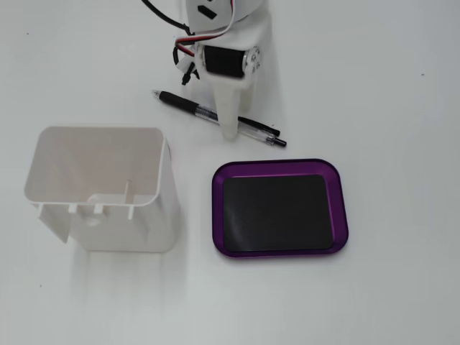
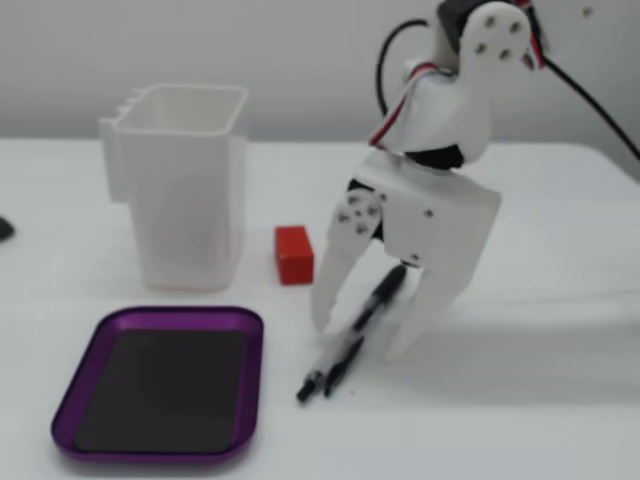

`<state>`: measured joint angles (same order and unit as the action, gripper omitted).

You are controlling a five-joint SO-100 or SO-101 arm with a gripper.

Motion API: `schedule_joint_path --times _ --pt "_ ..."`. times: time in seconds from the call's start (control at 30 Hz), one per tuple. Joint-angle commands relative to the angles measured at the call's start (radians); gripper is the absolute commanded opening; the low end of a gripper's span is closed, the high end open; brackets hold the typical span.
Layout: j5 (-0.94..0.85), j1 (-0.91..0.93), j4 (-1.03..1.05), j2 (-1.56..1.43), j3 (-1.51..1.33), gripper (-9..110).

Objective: Pick up the pen and put it in the pen holder.

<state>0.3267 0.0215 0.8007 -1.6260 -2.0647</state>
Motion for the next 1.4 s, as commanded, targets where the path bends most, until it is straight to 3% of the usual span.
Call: schedule_joint_path --times 0.0,0.97,1.17,1.37 --pt "-0.002 -0.002 0.003 0.091 0.071 13" --pt "-0.046 0.138 0.117 0.141 0.094 13" --pt "-0.048 0.143 0.117 0.141 0.091 0" --pt "-0.074 0.143 0.117 0.141 0.091 0"
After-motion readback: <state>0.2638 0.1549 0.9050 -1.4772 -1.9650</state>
